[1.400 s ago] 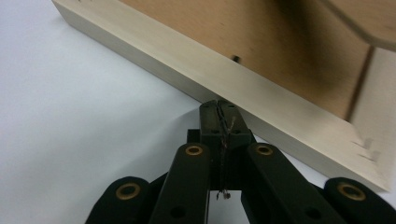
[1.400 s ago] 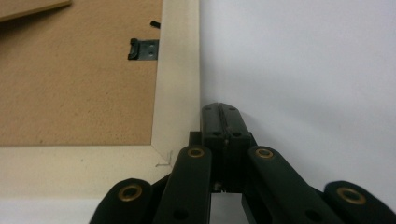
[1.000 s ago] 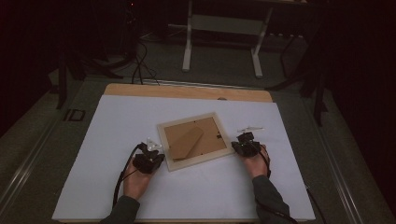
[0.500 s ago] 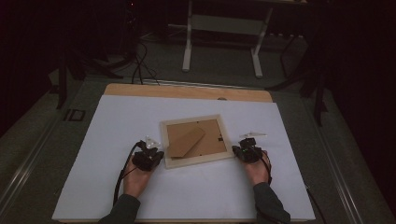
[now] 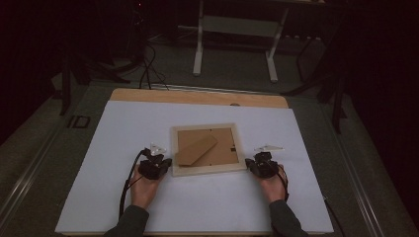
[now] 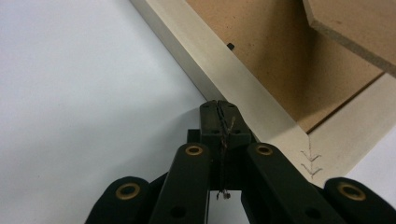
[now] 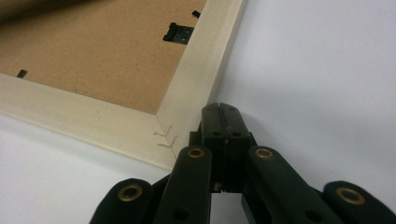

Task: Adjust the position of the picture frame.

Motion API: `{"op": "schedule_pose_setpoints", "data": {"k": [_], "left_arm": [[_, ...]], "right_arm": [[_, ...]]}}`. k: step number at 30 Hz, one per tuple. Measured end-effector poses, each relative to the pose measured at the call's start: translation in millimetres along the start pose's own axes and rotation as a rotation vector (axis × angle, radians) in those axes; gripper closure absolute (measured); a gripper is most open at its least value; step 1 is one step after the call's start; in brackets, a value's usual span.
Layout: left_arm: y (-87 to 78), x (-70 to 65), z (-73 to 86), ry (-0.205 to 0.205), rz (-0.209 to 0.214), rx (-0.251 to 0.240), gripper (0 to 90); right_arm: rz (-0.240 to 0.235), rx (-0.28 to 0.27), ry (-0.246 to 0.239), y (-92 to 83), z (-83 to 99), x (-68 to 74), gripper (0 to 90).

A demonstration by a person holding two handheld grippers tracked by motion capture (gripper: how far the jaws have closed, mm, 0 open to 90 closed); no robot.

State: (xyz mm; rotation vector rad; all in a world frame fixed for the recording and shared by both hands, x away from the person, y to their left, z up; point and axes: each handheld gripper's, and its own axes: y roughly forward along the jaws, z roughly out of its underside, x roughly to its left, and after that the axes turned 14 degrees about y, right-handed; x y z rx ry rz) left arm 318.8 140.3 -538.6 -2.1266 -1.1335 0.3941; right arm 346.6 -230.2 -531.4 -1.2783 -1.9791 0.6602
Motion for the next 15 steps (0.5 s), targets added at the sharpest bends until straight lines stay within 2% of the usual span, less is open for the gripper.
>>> {"op": "schedule_pose_setpoints", "data": {"k": [3, 7, 10, 15], "left_arm": [[0.5, 4.7, 1.1, -0.025, 0.017, -0.009, 90.0], [1.5, 13.8, 3.4, -0.057, 0.063, -0.028, 90.0], [1.2, 14.7, 3.1, -0.050, 0.049, -0.026, 90.0], [-0.3, 17.3, 3.9, -0.054, 0.054, -0.019, 90.0]], "right_arm": [[-0.010, 0.000, -0.006, -1.6, 3.1, 1.0, 90.0], [-0.016, 0.001, -0.018, -3.4, 6.7, 3.4, 90.0], [-0.014, -0.002, -0.023, -4.5, 9.7, 6.2, 90.0], [-0.029, 0.005, -0.043, -6.4, 13.2, 9.3, 90.0]]}}
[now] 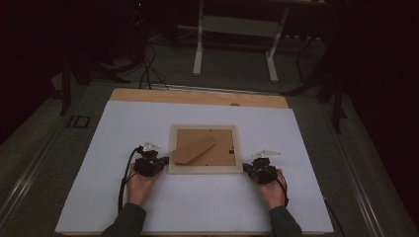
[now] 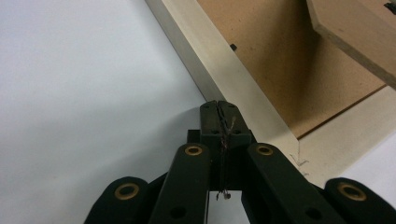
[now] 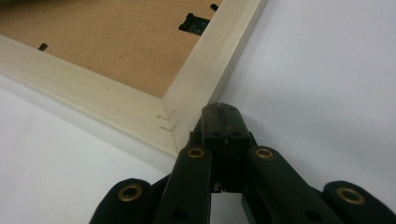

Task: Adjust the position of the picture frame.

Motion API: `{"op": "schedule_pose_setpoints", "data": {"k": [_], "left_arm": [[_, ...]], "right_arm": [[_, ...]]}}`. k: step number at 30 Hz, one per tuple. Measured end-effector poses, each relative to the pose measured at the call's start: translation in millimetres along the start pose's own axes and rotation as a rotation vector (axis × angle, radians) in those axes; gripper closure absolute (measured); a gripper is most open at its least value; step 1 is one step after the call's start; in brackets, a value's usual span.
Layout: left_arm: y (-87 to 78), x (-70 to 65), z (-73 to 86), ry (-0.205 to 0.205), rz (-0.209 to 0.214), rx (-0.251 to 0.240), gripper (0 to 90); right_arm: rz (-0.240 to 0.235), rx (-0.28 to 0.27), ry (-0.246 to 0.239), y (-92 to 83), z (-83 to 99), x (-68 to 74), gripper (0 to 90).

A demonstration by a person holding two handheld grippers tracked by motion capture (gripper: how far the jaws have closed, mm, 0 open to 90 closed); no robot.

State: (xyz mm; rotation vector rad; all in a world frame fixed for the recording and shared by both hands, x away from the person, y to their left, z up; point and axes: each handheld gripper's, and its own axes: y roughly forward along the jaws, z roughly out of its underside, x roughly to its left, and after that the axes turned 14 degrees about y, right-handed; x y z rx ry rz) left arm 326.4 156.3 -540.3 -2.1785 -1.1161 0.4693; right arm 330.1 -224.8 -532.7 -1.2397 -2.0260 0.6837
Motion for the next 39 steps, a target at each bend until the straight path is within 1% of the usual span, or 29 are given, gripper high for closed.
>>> {"op": "schedule_pose_setpoints", "data": {"k": [2, 7, 8, 10, 13, 17, 21, 22, 25, 31, 34, 36, 39], "left_arm": [[-1.0, -0.3, -0.1, 0.006, -0.002, 0.007, 90.0], [-4.3, -1.2, 0.6, 0.017, 0.013, 0.027, 90.0], [-5.1, -0.6, 1.3, 0.019, 0.024, 0.029, 90.0], [-5.8, 0.7, 2.4, 0.014, 0.041, 0.027, 90.0], [-6.5, -0.2, 3.0, 0.017, 0.040, 0.029, 90.0], [-7.6, -0.5, 4.7, 0.007, 0.051, 0.024, 90.0], [-8.5, -3.3, 4.8, 0.018, 0.037, 0.029, 90.0], [-9.0, -5.1, 4.6, 0.032, 0.026, 0.034, 90.0], [-9.1, -6.8, 4.7, 0.031, 0.016, 0.034, 90.0], [-8.7, -6.2, 4.6, 0.024, 0.013, 0.031, 90.0], [-10.5, -4.4, 4.3, -0.004, 0.030, 0.017, 90.0], [-13.2, -4.1, 3.9, -0.001, 0.000, 0.011, 89.9], [-16.7, 0.4, 5.3, -0.019, -0.018, -0.001, 88.0]], "right_arm": [[-0.003, 0.000, 0.001, -0.3, 0.6, 0.4, 90.0], [-0.006, -0.004, -0.003, -0.6, 2.0, 0.7, 90.0], [-0.007, -0.004, -0.003, -0.7, 2.2, 0.9, 90.0], [-0.006, -0.006, -0.003, -0.6, 2.3, 1.1, 90.0], [-0.006, -0.006, -0.003, -0.6, 2.3, 1.1, 90.0], [-0.010, -0.003, -0.006, -0.7, 1.9, 0.5, 90.0], [-0.014, -0.004, -0.002, -0.5, 2.0, -0.1, 90.0], [-0.015, -0.004, -0.001, -0.5, 2.0, -0.2, 90.0], [-0.016, -0.004, 0.000, -0.5, 1.9, -0.3, 90.0], [-0.025, -0.001, -0.005, -0.5, 1.2, -1.5, 90.0], [-0.031, -0.004, -0.002, -0.5, 0.4, -2.3, 90.0], [-0.034, -0.011, -0.008, -0.8, -0.2, -2.3, 90.0], [-0.030, -0.019, -0.013, -2.9, -1.2, -1.2, 90.0]]}}
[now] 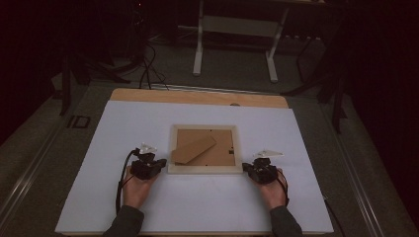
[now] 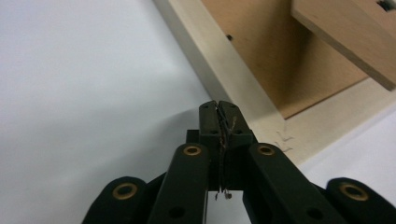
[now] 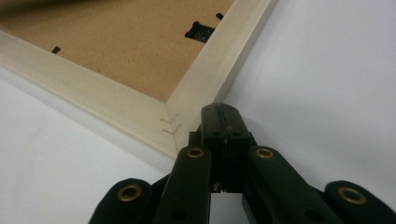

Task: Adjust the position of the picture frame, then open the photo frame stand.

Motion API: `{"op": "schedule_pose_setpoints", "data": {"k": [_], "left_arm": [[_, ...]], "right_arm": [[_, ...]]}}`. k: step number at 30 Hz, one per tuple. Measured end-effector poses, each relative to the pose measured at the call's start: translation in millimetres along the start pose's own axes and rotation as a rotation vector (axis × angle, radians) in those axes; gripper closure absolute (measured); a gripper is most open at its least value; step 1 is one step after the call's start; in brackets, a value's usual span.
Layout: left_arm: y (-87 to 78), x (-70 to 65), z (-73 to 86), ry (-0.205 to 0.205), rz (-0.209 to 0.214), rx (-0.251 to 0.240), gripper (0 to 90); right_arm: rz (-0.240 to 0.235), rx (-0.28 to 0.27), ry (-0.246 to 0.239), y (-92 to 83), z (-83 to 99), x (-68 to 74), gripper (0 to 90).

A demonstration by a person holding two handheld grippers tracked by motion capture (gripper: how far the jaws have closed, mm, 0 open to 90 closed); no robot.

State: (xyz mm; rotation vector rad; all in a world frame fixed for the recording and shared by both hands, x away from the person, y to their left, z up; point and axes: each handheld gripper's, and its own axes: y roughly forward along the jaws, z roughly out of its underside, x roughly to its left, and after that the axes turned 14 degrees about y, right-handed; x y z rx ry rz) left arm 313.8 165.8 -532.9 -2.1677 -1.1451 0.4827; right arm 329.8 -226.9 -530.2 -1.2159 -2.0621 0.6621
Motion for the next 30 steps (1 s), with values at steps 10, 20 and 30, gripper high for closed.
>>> {"op": "schedule_pose_setpoints", "data": {"k": [10, 20, 30], "left_arm": [[-10.9, 8.9, 1.0, -0.062, -0.016, -0.074, 80.0], [-28.6, 10.0, -7.3, -0.137, 0.024, -0.154, 63.7], [-45.9, 10.9, -30.0, -0.121, 0.094, -0.192, 55.5]], "right_arm": [[0.000, -0.035, 0.011, -9.3, -3.7, -3.8, 88.5], [-0.015, -0.047, 0.019, -13.0, -5.4, -6.7, 83.2], [-0.032, -0.052, 0.010, -13.2, -4.5, -3.5, 77.9]]}}
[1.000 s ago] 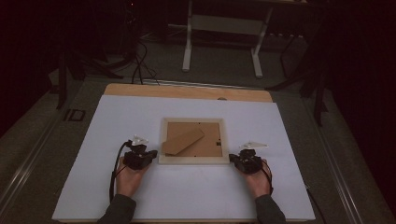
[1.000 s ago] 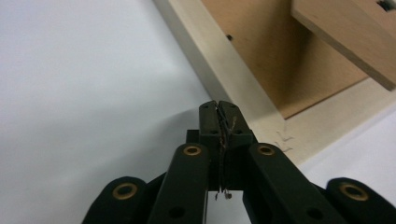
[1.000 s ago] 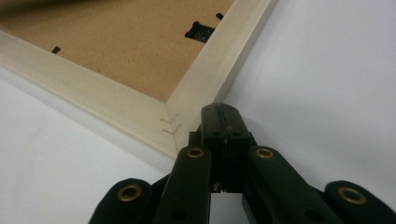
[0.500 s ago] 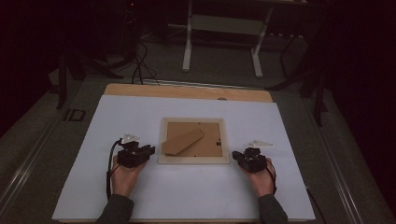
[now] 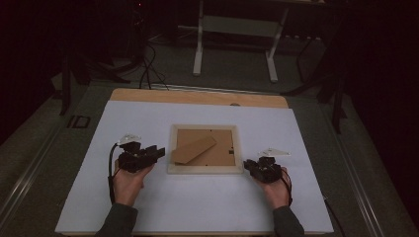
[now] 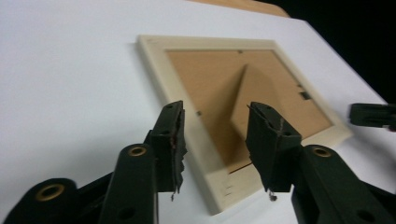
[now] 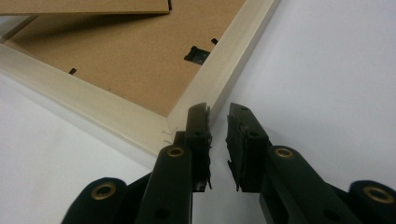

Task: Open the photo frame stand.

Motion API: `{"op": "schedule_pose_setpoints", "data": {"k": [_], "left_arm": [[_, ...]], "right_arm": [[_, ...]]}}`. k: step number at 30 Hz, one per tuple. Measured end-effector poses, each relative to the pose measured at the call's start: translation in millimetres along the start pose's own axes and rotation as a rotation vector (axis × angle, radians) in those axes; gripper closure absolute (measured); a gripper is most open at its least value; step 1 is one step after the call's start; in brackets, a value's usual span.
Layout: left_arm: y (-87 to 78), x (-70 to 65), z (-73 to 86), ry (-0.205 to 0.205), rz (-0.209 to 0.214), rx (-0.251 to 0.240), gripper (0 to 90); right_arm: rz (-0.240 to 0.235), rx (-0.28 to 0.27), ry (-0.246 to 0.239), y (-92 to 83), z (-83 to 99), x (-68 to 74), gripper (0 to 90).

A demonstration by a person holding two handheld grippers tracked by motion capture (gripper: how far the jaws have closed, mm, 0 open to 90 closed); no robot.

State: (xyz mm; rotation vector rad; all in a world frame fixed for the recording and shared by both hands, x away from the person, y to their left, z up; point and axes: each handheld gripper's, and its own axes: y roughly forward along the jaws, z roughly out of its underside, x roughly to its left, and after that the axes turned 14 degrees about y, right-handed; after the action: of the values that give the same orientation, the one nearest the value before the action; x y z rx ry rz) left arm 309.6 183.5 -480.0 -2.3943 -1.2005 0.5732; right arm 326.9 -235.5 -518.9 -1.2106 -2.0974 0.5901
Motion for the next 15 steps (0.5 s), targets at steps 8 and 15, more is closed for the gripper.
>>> {"op": "schedule_pose_setpoints", "data": {"k": [8, 15], "left_arm": [[24.3, 1.2, -19.7, 0.052, 0.074, 0.075, 49.0], [48.8, 2.9, -28.6, 0.029, 0.118, 0.157, 47.5]], "right_arm": [[-0.004, -0.007, 0.005, -1.5, 0.1, -0.9, 76.8], [-0.004, -0.005, 0.009, -0.9, 0.6, -2.1, 76.2]]}}
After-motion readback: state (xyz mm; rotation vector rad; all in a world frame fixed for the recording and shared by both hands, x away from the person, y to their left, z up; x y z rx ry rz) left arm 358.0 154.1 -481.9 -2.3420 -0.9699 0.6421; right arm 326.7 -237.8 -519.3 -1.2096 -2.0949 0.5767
